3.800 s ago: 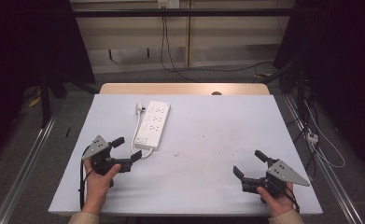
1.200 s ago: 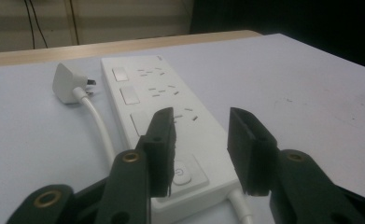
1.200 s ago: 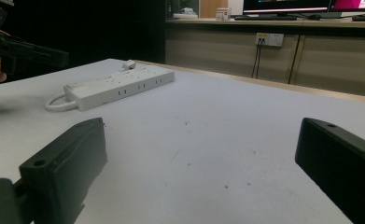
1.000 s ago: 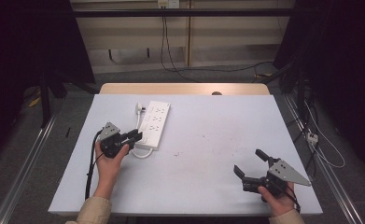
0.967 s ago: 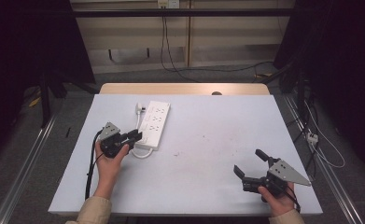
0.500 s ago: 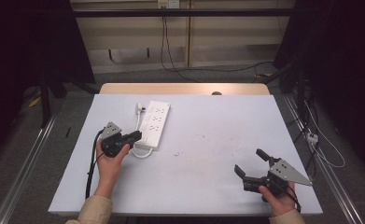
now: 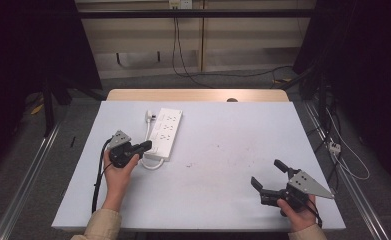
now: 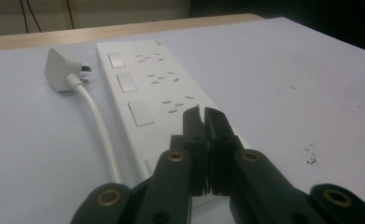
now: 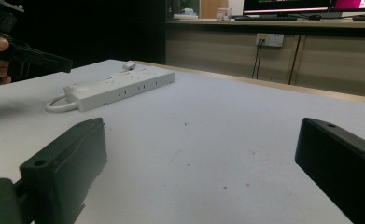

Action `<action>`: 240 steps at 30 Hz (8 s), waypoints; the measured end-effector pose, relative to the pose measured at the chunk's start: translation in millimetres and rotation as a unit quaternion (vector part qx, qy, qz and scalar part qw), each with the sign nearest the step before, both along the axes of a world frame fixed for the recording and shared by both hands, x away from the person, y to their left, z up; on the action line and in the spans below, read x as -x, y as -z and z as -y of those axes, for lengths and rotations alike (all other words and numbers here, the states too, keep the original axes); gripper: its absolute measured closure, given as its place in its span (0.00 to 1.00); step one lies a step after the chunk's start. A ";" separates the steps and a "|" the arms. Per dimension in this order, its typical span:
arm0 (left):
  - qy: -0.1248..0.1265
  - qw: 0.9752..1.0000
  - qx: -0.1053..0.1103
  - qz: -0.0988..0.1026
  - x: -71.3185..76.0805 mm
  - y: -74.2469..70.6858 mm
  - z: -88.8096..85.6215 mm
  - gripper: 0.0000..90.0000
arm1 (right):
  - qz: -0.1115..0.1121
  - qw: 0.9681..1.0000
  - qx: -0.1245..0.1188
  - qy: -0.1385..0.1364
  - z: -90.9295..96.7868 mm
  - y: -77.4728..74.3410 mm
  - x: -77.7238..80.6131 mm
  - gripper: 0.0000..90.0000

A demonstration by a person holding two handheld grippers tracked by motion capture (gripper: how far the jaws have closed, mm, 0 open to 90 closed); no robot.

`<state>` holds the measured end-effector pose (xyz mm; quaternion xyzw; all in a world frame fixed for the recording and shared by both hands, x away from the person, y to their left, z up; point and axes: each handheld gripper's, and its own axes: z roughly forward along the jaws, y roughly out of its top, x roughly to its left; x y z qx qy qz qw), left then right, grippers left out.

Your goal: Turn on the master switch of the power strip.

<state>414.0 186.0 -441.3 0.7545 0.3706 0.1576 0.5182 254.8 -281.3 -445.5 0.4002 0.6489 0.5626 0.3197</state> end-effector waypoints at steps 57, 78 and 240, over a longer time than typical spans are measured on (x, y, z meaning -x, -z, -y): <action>-0.015 0.999 -0.043 -0.029 -8.4 11.6 4.6 1.00 | 0.004 1.000 -0.004 0.000 0.5 -1.1 0.2 0.02; -0.017 0.998 -0.044 -0.029 -9.2 12.9 4.6 1.00 | 0.003 1.000 -0.003 -0.002 0.2 -0.9 0.2 0.02; 0.006 0.999 0.020 -0.037 14.4 -13.9 -4.3 0.09 | -0.005 1.000 -0.007 -0.009 -4.1 -0.9 -0.9 0.03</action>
